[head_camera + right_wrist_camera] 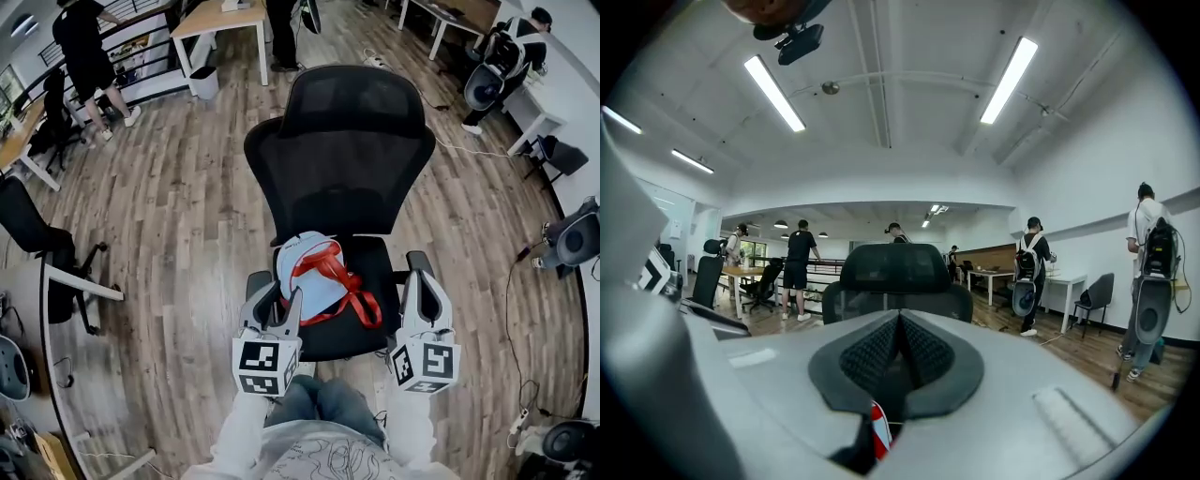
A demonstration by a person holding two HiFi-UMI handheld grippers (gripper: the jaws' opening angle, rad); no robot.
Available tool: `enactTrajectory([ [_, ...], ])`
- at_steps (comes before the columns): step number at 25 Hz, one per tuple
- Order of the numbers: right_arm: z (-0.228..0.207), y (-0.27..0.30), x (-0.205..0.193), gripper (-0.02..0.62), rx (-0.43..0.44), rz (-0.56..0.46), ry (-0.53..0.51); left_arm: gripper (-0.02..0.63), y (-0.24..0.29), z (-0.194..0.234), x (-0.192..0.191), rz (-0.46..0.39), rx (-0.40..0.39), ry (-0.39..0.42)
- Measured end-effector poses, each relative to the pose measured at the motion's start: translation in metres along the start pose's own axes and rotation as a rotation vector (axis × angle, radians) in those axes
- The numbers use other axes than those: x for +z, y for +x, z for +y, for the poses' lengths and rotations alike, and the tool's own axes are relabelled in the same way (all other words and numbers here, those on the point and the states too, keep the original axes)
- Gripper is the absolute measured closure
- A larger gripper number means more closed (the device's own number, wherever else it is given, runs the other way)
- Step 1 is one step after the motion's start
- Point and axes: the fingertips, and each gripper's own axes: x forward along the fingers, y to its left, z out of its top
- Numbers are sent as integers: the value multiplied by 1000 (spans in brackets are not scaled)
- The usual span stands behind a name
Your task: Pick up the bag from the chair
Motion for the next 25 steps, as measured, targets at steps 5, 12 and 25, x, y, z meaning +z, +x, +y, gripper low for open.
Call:
enactTrajectory([
  [5, -9, 16, -17, 586, -7, 33, -5, 479, 24, -2, -17, 33, -29, -5],
  [12, -17, 29, -38, 586, 8, 73, 6, 477, 55, -10, -46, 61, -89, -42],
  [25, -28, 38, -81, 586, 8, 146, 18, 467, 114, -20, -128, 168, -172, -101],
])
